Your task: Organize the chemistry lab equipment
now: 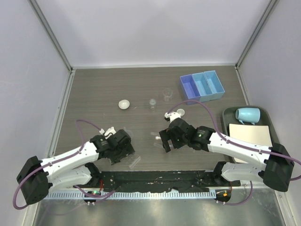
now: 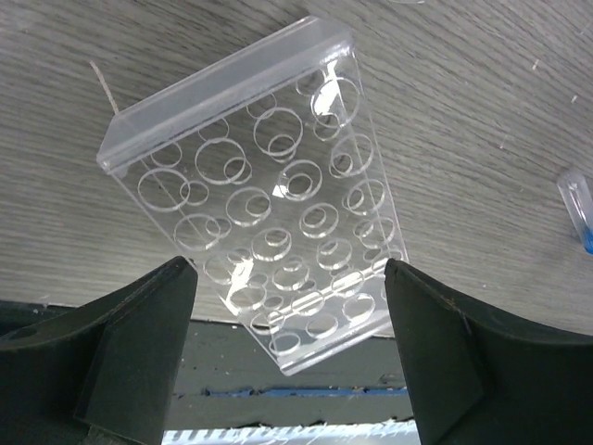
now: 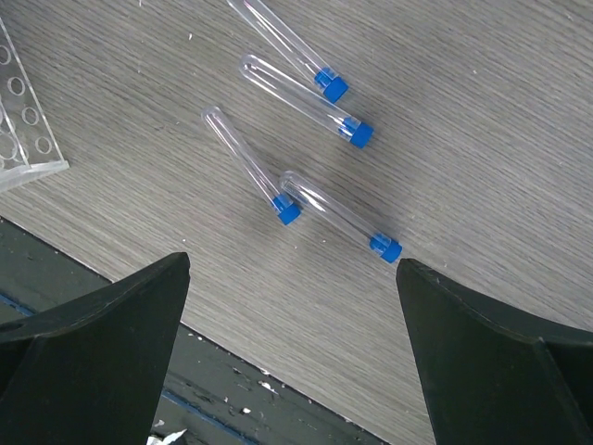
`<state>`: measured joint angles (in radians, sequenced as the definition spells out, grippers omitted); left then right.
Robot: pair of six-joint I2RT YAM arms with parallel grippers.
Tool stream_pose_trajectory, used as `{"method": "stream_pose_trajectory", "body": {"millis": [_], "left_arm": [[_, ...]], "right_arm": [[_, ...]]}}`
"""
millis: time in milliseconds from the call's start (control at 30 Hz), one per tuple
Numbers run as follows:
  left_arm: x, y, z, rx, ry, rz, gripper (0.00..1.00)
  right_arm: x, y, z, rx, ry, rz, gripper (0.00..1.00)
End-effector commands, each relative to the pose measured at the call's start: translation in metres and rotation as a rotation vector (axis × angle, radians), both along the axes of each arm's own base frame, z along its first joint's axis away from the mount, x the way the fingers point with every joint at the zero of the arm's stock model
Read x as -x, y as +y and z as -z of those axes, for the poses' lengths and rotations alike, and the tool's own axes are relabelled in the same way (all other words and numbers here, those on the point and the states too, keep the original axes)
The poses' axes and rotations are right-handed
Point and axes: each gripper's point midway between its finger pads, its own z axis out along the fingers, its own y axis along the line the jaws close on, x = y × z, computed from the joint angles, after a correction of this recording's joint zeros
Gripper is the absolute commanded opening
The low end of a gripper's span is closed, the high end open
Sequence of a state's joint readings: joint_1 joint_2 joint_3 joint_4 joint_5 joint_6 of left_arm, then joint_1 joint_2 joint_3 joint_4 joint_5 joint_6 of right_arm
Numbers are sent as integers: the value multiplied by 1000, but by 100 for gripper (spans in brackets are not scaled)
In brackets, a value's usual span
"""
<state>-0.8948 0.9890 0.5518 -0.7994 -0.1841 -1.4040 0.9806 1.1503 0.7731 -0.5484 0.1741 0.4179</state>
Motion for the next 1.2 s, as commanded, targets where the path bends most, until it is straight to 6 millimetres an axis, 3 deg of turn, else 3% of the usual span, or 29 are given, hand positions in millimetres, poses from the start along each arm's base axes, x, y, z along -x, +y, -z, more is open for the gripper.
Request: {"method": "stream_pose_trajectory", "body": {"millis": [0, 267, 633, 800, 1167], "left_arm": [[-14, -8, 5, 27, -61, -26, 86], [-13, -1, 15, 35, -84, -45, 75], [-12, 5, 8, 47, -120, -36, 48], [-12, 2, 1, 64, -128, -16, 37], [-14, -7, -25, 130, -171, 25, 23]], "right_arm": [[0, 7, -9, -52, -15, 3, 100], [3, 9, -6, -49, -1, 2, 99], [6, 21, -4, -40, 7, -8, 100], [8, 25, -2, -28, 7, -14, 100], [13, 29, 0, -20, 8, -17, 100]]}}
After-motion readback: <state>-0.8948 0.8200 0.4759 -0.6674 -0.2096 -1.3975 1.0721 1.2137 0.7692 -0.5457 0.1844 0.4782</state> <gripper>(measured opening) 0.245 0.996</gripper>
